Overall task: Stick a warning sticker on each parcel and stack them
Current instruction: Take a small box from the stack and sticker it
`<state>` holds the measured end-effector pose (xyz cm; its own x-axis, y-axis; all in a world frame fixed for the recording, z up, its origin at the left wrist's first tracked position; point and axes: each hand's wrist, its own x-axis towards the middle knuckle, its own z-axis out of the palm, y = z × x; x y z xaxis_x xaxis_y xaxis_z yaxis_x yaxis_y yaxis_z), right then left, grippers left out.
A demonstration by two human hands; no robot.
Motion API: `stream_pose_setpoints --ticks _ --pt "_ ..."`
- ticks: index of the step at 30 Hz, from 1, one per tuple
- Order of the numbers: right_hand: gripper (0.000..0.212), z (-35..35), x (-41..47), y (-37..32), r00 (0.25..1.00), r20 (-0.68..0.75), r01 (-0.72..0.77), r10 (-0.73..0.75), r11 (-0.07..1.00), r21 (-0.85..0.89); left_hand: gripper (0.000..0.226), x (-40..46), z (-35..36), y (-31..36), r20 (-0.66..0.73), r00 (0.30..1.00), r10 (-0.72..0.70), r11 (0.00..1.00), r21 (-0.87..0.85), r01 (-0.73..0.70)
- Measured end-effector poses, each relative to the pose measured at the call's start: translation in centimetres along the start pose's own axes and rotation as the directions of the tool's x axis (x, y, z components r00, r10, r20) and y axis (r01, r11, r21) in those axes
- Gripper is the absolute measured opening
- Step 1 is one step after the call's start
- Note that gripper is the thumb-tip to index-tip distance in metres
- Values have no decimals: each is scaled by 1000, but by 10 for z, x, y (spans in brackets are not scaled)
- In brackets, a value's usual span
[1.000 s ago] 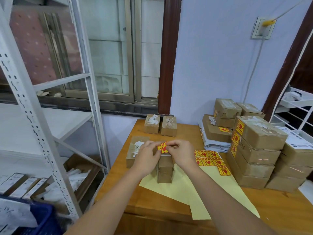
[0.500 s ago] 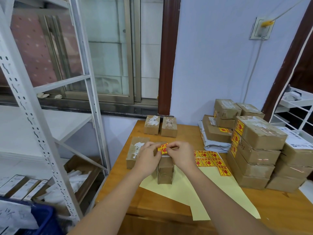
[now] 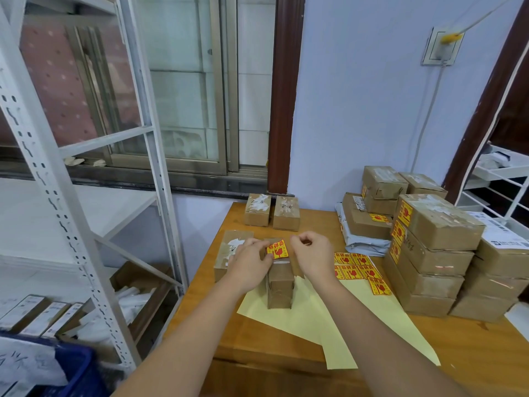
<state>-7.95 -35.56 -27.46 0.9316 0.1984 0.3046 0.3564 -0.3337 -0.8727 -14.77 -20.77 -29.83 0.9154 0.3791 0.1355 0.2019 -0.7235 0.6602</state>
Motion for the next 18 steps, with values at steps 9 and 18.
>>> stream_pose_setpoints --ticks 9,18 --pt "73 23 18 2 943 311 -96 123 990 -101 40 -4 -1 2 -15 1000 8 1000 17 -8" --pt "66 29 20 12 931 307 -217 196 975 38 39 0 3 -5 -17 1000 -3 996 -86 1"
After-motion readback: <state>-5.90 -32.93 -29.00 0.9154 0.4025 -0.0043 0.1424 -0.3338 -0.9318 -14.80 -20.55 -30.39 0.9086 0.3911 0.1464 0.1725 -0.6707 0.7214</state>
